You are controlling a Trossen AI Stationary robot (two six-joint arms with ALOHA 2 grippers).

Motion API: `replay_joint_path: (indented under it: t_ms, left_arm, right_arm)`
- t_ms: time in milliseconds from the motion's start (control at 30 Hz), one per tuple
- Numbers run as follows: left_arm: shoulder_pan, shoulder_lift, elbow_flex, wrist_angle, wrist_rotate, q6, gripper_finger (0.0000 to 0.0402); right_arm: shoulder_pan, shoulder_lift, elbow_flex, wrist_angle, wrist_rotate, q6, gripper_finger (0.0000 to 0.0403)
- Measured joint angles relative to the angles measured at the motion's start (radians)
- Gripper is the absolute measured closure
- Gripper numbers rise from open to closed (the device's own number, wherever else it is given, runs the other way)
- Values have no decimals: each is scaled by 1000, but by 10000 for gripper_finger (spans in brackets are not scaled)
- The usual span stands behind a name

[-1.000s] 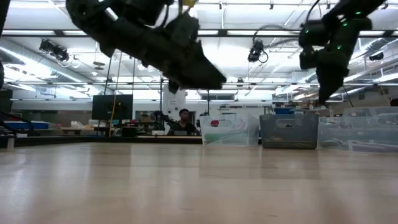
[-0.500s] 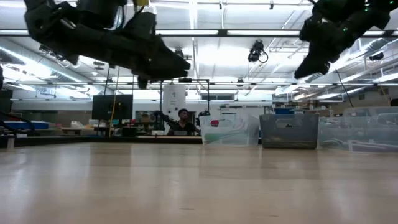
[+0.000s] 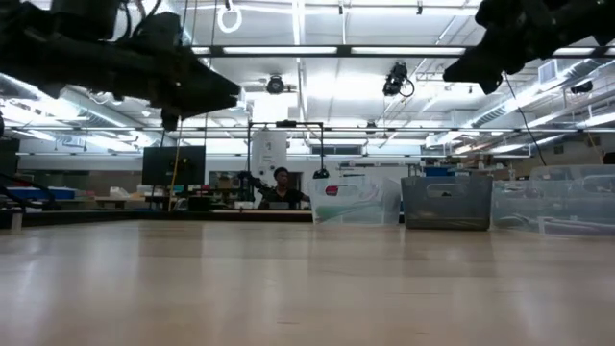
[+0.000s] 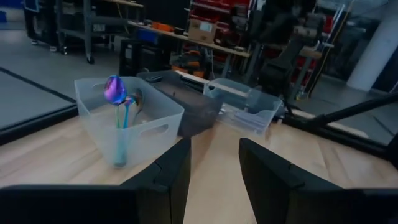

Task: Sort silverware by color (type)
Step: Return to Home Position

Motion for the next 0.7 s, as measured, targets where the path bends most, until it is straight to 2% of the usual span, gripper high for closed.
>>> replay_joint_path:
  t_ms: [133,267,467,700]
  left_arm:
    - [-4,-83,-62,4,-4,-18,260]
    - [-4,-148,-114,6,-10,-19,260]
    - [-3,-232,-173,10,-12,14,260]
    - [-3,-314,-229,-11,-36,-14,260]
  right_arm:
    - [65,-44,-72,76,71,10,321]
    - [104,-94,-157,174,88,24,321]
    - [120,-176,-278,244,37,50,321]
    - [119,-342,-393,290,-11,51,321]
